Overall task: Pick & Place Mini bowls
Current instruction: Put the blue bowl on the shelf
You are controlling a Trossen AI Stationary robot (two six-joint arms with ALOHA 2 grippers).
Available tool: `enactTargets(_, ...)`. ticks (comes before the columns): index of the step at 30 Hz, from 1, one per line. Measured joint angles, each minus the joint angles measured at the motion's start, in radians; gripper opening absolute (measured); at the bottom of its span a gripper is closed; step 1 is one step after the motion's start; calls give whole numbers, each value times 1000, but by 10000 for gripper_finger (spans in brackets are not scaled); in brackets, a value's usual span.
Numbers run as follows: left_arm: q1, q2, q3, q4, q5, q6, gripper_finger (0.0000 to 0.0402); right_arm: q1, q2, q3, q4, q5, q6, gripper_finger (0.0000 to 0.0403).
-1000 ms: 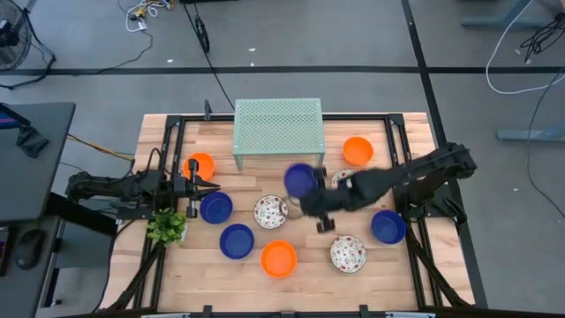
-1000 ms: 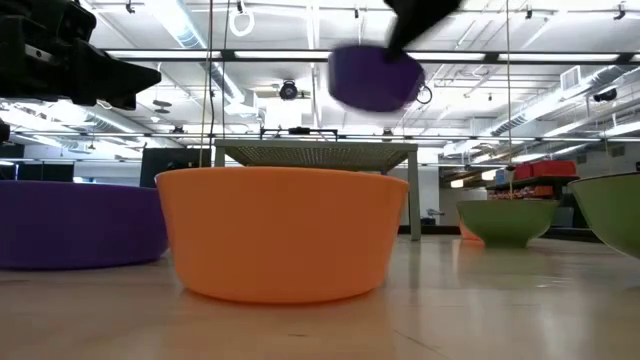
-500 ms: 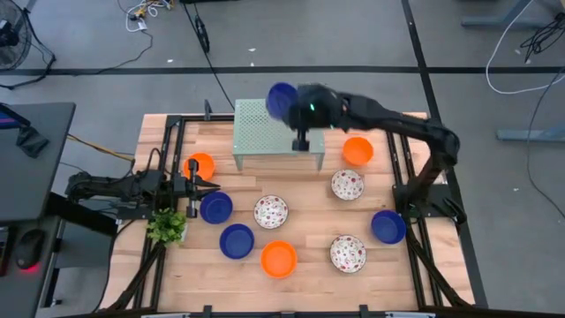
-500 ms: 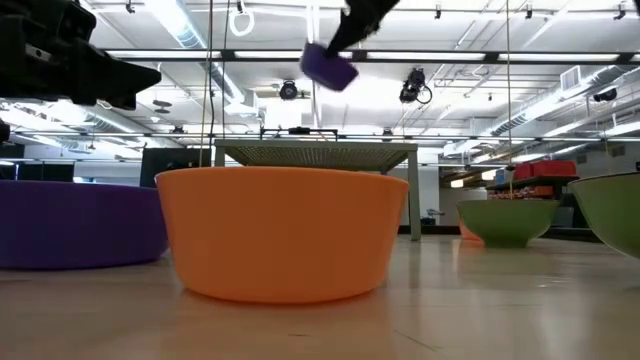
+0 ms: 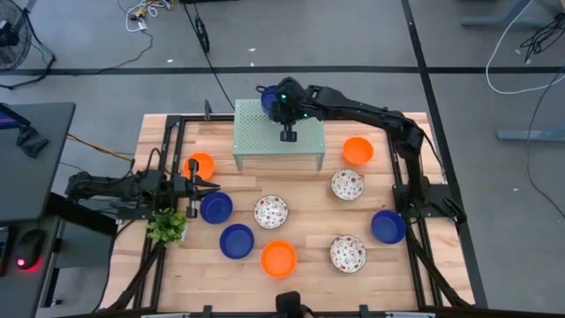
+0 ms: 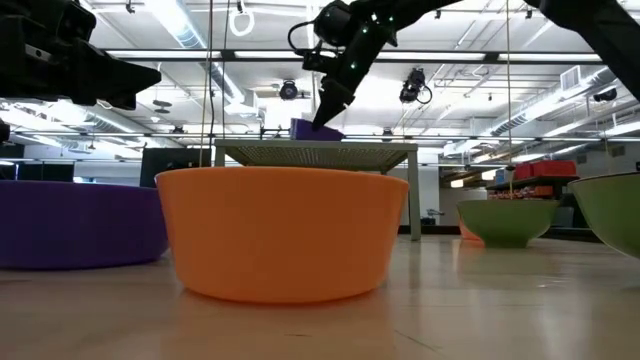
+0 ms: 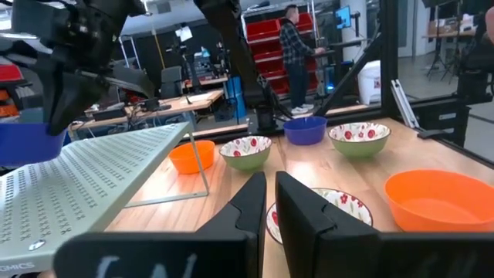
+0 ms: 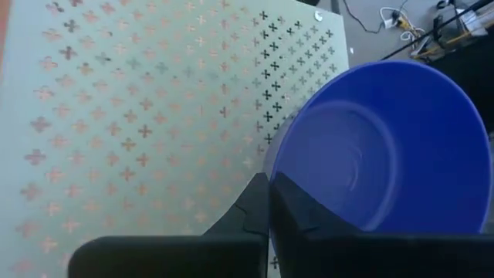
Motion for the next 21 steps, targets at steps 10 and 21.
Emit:
enactTargets(10, 0, 0, 0, 0, 0, 0, 37, -10, 6, 8, -47, -80, 9, 5)
enactTargets(21, 0, 0, 0, 0, 0, 0, 37, -13, 6, 0, -22, -75, 12, 24)
